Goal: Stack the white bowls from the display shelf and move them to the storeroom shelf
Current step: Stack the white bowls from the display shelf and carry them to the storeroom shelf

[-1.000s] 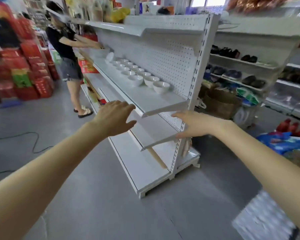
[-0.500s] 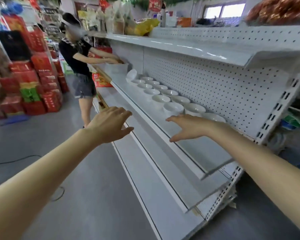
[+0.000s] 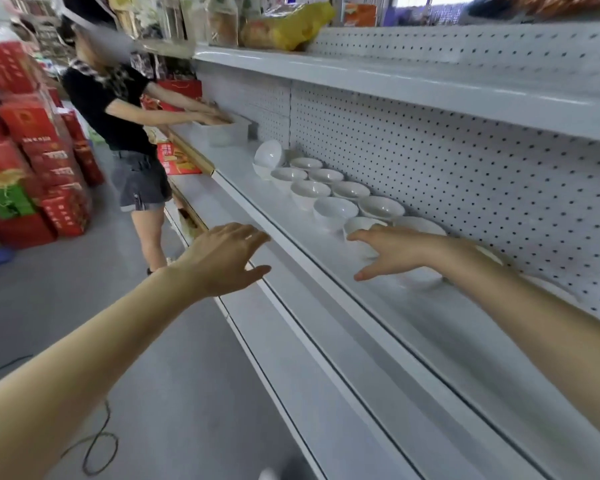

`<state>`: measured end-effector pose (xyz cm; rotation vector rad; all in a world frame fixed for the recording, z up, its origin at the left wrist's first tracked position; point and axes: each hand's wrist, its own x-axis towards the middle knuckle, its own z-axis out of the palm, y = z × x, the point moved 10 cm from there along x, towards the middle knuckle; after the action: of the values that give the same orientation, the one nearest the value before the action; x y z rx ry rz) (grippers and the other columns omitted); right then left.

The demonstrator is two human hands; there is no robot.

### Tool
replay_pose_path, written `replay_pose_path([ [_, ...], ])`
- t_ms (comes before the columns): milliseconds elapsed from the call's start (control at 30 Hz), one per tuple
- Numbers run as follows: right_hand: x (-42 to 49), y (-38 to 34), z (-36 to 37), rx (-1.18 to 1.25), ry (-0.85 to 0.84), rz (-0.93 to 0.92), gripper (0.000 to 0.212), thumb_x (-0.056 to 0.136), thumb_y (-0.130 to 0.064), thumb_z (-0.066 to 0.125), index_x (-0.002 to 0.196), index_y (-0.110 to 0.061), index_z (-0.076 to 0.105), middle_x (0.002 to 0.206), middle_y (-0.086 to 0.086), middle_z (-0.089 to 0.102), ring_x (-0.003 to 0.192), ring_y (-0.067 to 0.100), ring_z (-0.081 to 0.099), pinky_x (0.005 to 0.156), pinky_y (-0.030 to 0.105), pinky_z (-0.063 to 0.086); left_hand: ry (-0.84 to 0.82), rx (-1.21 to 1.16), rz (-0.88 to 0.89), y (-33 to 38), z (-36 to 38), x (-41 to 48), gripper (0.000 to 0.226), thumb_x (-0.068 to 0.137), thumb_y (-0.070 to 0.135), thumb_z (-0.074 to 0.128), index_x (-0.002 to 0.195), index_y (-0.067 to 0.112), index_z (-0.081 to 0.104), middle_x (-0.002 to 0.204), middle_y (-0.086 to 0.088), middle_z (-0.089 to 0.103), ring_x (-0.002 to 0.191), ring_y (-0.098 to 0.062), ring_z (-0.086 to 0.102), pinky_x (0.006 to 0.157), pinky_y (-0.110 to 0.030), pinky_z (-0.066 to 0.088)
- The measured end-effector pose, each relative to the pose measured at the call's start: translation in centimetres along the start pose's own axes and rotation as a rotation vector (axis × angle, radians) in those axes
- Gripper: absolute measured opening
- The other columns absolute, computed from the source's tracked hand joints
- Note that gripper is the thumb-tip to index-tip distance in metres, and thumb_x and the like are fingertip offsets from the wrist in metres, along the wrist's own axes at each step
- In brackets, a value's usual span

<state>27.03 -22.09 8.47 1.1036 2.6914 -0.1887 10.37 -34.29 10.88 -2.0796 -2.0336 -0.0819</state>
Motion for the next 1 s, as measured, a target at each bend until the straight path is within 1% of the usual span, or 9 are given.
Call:
replay_pose_path([
  [233, 13.7, 2.9, -3.4, 0.063, 0.047, 0.028, 0.087, 0.078, -0.057, 0.066, 0.148, -0.030, 0.023, 0.150, 0.002, 0.032, 0.135, 0.023, 0.035, 0.109, 0.036, 0.034, -0.014, 0.064, 0.122, -8.2, 3.9, 11.5, 0.061, 0.095, 0.054, 0.045, 0.146, 0.023, 0.039, 0.148, 0.000, 0.045, 0.137, -0.020, 0.041, 0.114, -0.034, 0.029],
  [367, 20.8, 3.7, -6.9, 0.121, 0.113, 0.031, 0.085, 0.078, -0.051, 0.069, 0.148, -0.027, 0.026, 0.146, 0.002, 0.035, 0.132, 0.022, 0.036, 0.104, 0.030, 0.033, 0.014, -0.001, 0.199, -12.1, 4.0, 17.8, 0.057, 0.094, 0.049, 0.051, 0.144, 0.020, 0.043, 0.144, -0.002, 0.050, 0.131, -0.023, 0.048, 0.110, -0.037, 0.036],
  [500, 27.5, 2.7, -7.5, 0.149, 0.092, 0.029, 0.087, 0.077, -0.054, 0.069, 0.149, -0.032, 0.025, 0.151, -0.001, 0.033, 0.140, 0.021, 0.030, 0.110, 0.032, 0.031, 0.019, -0.043, 0.248, -16.8, 6.1, 22.5, 0.057, 0.093, 0.046, 0.055, 0.142, 0.017, 0.047, 0.142, -0.004, 0.053, 0.129, -0.024, 0.051, 0.108, -0.037, 0.038],
  [567, 30.6, 2.8, -7.3, 0.152, 0.061, 0.062, 0.086, 0.078, -0.054, 0.069, 0.148, -0.031, 0.026, 0.151, 0.000, 0.033, 0.140, 0.021, 0.029, 0.111, 0.033, 0.030, 0.022, -0.063, 0.252, -19.9, 7.7, 24.9, 0.058, 0.093, 0.048, 0.053, 0.143, 0.018, 0.046, 0.143, -0.004, 0.052, 0.130, -0.024, 0.050, 0.108, -0.037, 0.038],
  [667, 35.3, 3.0, -7.5, 0.192, 0.038, 0.119, 0.086, 0.077, -0.051, 0.071, 0.148, -0.030, 0.026, 0.148, 0.000, 0.034, 0.134, 0.019, 0.034, 0.107, 0.034, 0.036, 0.021, -0.084, 0.259, -24.6, 10.5, 28.9, 0.060, 0.094, 0.050, 0.051, 0.145, 0.020, 0.042, 0.145, -0.002, 0.050, 0.132, -0.022, 0.048, 0.109, -0.036, 0.036],
  [733, 38.9, 2.7, -7.7, 0.197, 0.051, 0.138, 0.088, 0.077, -0.052, 0.070, 0.149, -0.030, 0.024, 0.150, 0.000, 0.032, 0.136, 0.019, 0.033, 0.110, 0.031, 0.032, 0.023, -0.102, 0.272, -27.5, 12.5, 31.7, 0.061, 0.093, 0.050, 0.052, 0.145, 0.020, 0.041, 0.146, -0.003, 0.049, 0.131, -0.024, 0.048, 0.108, -0.037, 0.038],
  [833, 44.0, 2.4, -8.3, 0.243, 0.075, 0.167, 0.091, 0.074, -0.058, 0.068, 0.149, -0.031, 0.024, 0.149, 0.003, 0.035, 0.136, 0.023, 0.036, 0.111, 0.036, 0.033, 0.017, -0.119, 0.307, -31.4, 15.2, 36.2, 0.067, 0.093, 0.052, 0.052, 0.149, 0.020, 0.033, 0.150, -0.005, 0.043, 0.131, -0.026, 0.048, 0.108, -0.039, 0.039],
  [933, 47.6, 3.0, -9.6, 0.268, 0.108, 0.273, 0.082, 0.084, -0.046, 0.066, 0.148, -0.018, 0.025, 0.145, 0.010, 0.040, 0.130, 0.026, 0.041, 0.105, 0.038, 0.037, 0.010, -0.154, 0.340, -35.0, 16.6, 40.8, 0.071, 0.092, 0.054, 0.051, 0.150, 0.020, 0.028, 0.153, -0.004, 0.039, 0.132, -0.026, 0.046, 0.108, -0.038, 0.038],
  [1000, 49.7, 3.6, -10.0, 0.321, 0.132, 0.345, 0.081, 0.087, -0.047, 0.063, 0.149, -0.017, 0.021, 0.145, 0.010, 0.039, 0.128, 0.025, 0.043, 0.103, 0.036, 0.039, -0.001, -0.177, 0.361, -37.0, 17.6, 43.5, 0.074, 0.092, 0.058, 0.049, 0.151, 0.020, 0.026, 0.153, -0.004, 0.037, 0.133, -0.025, 0.045, 0.108, -0.037, 0.037],
])
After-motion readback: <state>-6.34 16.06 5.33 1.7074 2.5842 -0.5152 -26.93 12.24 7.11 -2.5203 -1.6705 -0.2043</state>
